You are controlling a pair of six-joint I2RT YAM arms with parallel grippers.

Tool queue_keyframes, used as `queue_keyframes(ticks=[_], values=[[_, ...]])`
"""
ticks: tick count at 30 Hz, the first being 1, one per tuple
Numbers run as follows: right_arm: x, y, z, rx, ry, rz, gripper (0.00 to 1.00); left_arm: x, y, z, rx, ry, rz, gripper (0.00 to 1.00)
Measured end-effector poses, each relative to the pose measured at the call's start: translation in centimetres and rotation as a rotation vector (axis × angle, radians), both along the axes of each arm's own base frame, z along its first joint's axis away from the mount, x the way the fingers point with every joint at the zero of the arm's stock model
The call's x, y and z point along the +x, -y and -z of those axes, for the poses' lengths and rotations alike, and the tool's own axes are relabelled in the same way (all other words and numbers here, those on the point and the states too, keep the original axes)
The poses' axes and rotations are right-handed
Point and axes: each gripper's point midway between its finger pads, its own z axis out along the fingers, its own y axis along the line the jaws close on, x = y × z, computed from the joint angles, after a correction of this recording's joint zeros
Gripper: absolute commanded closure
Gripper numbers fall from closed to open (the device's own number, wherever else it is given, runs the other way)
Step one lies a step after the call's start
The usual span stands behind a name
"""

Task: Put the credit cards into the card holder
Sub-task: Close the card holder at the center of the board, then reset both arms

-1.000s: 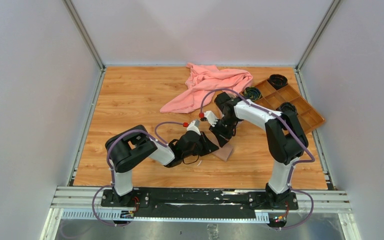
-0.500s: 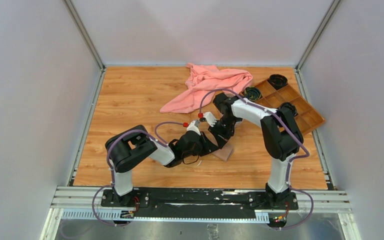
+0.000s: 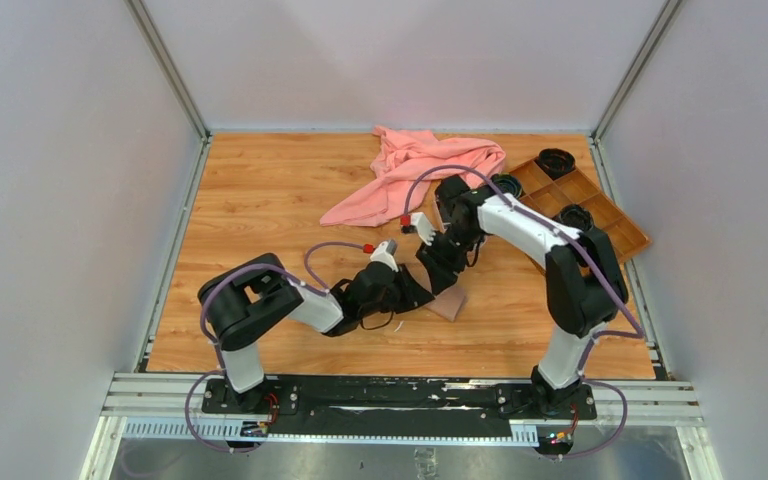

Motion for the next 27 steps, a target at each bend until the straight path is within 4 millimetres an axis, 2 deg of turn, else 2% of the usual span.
queue_keyframes(ticks=[4,5,11,14,19,21,26,27], values=[[0.7,0.3,-4.0,0.103,0.124,-0.010,0.51,-0.4,-0.7,-1.2,0.010,0.033,0.018,0.79],[1.0,0.8,-5.2,0.131,0.164,-0.002,0.51,-0.5,-1.0,-2.0,0.007,0.052,0.025,0.79],[2.2,5.5,-9.6,0.199,0.352,0.122,0.45,-0.8,-2.9,-7.9,-0.029,0.198,0.041,0.69],[2.5,8.2,-11.6,0.214,0.467,0.203,0.37,-1.3,-4.7,-10.5,-0.021,0.280,0.041,0.57],[2.0,11.8,-14.8,0.213,0.677,0.299,0.10,-2.4,-8.6,-15.7,0.007,0.448,0.019,0.29],[1.6,12.9,-15.8,0.209,0.749,0.332,0.03,-2.6,-10.5,-17.1,0.035,0.501,-0.004,0.21],[1.1,14.6,-17.6,0.195,0.844,0.414,0.00,-3.6,-15.2,-19.5,0.148,0.580,-0.054,0.01],[1.1,14.7,-17.8,0.197,0.845,0.429,0.00,-3.7,-15.9,-19.9,0.165,0.592,-0.062,0.00]])
